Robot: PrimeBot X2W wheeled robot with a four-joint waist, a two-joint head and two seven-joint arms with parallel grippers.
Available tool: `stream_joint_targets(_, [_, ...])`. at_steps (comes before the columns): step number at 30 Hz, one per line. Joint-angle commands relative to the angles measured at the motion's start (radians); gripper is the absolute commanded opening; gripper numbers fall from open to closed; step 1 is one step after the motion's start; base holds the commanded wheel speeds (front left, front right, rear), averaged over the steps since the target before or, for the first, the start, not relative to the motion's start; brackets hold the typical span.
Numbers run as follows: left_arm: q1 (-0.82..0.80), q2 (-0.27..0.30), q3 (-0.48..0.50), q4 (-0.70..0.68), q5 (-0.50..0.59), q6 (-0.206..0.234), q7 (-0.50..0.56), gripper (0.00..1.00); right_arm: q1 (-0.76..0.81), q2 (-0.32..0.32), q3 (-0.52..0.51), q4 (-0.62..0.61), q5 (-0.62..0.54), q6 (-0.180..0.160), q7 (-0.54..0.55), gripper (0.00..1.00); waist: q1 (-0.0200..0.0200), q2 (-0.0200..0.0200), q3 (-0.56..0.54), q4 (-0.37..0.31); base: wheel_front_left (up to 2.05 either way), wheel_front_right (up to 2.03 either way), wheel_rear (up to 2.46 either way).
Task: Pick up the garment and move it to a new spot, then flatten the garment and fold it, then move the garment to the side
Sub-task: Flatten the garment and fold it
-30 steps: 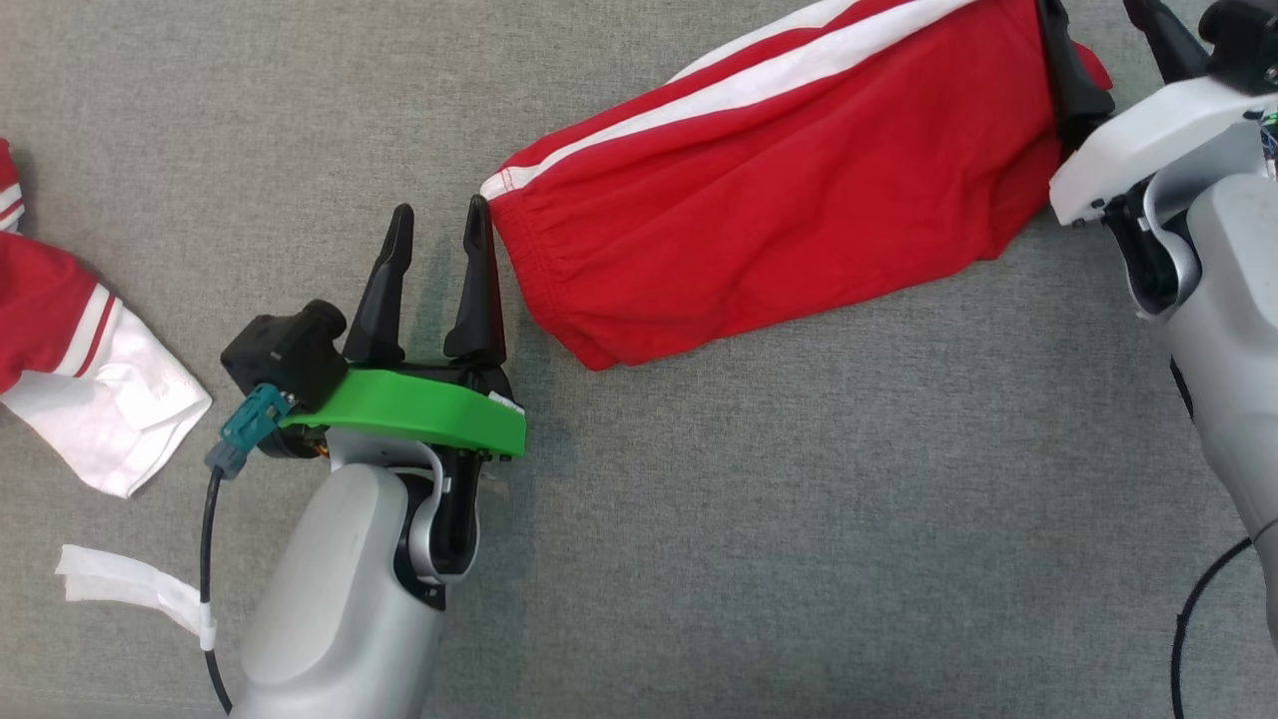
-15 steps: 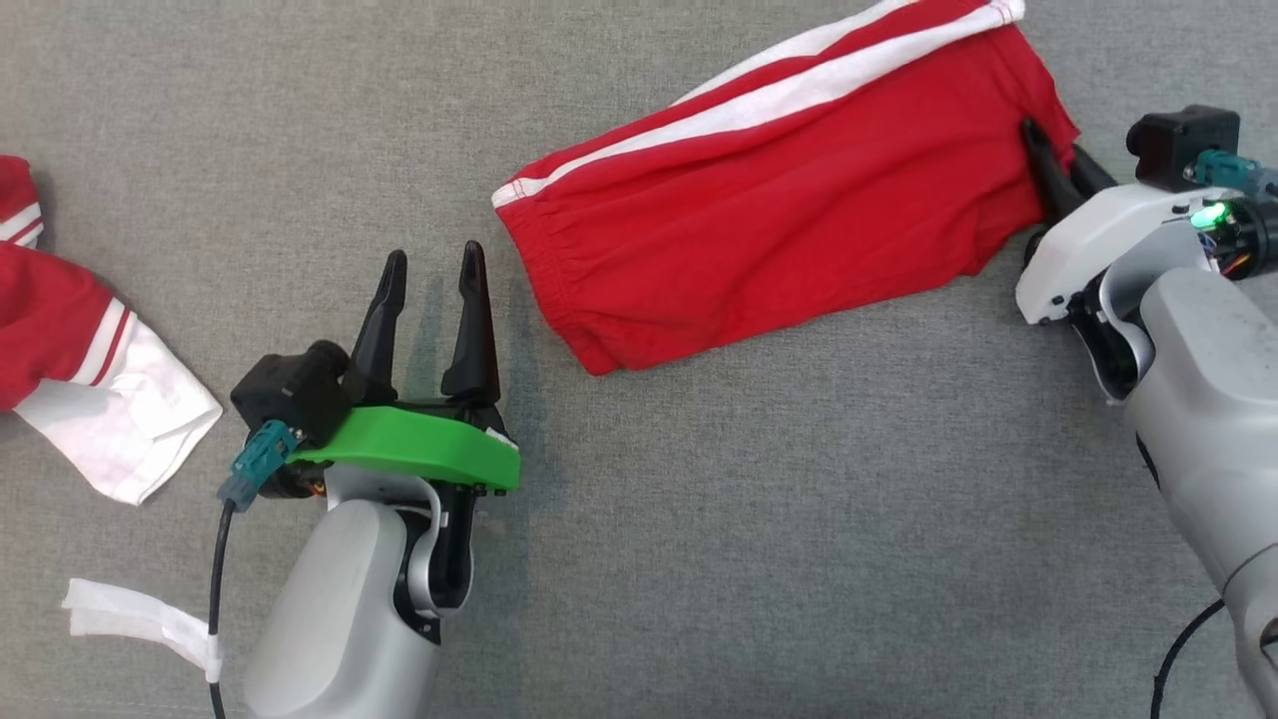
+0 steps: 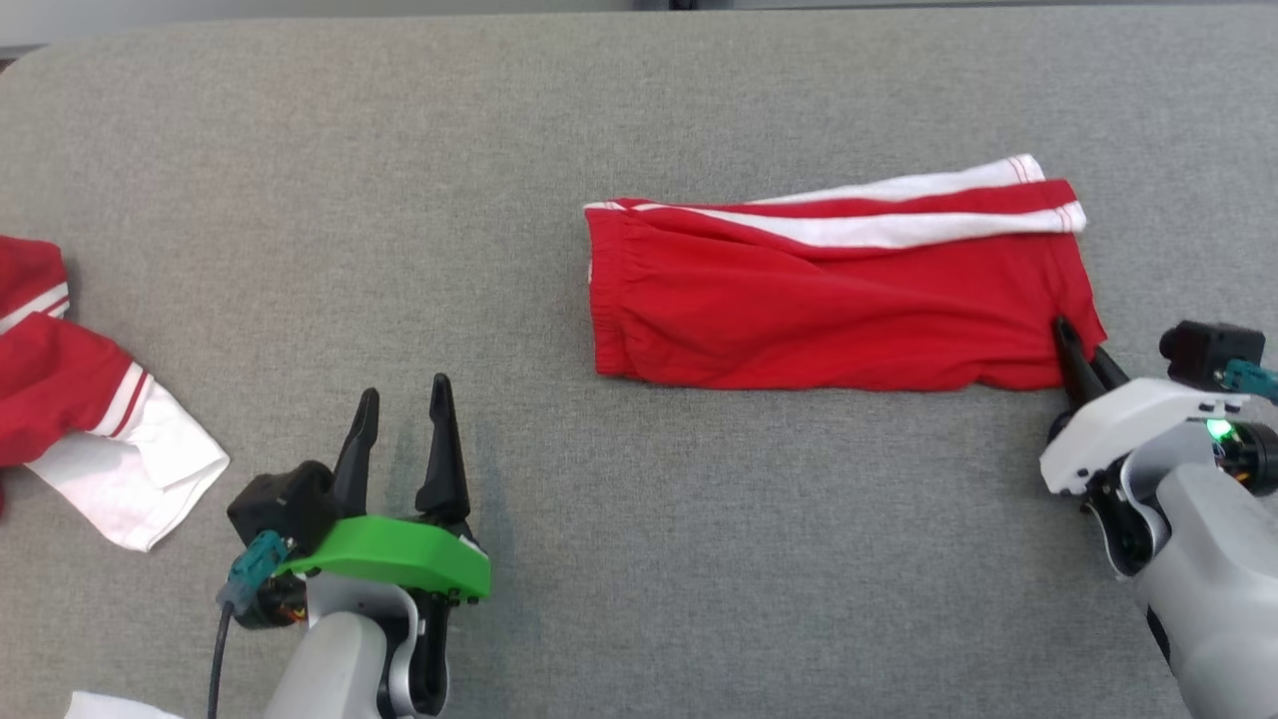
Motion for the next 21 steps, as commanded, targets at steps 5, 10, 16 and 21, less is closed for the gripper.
stream_joint_targets(5, [0.075, 0.006, 0.003, -0.003, 0.000, 0.007, 0.000, 1.00, 0.117, -0.026, -0.083, -0.075, -0.008, -0.003, 0.002, 0.00, 0.0000, 0.0000, -0.094, -0.026, 0.00, 0.00, 0.00])
stream_joint_targets(10, [0.094, 0.006, -0.008, -0.006, -0.007, 0.011, 0.000, 1.00, 0.106, 0.005, -0.118, -0.197, -0.029, -0.003, 0.001, 0.00, 0.0000, 0.0000, -0.102, -0.013, 0.00, 0.00, 0.00])
stream_joint_targets(16, [0.084, 0.006, -0.022, 0.000, -0.019, 0.008, 0.000, 1.00, 0.034, 0.078, 0.018, -0.325, -0.009, -0.002, 0.001, 0.00, 0.0000, 0.0000, -0.105, 0.021, 0.00, 0.00, 0.00])
stream_joint_targets(21, [0.075, 0.005, -0.041, 0.000, -0.025, 0.015, 0.000, 1.00, -0.029, 0.153, 0.171, -0.334, 0.004, -0.002, 0.023, 0.00, 0.0000, 0.0000, -0.107, 0.069, 0.00, 0.00, 0.00])
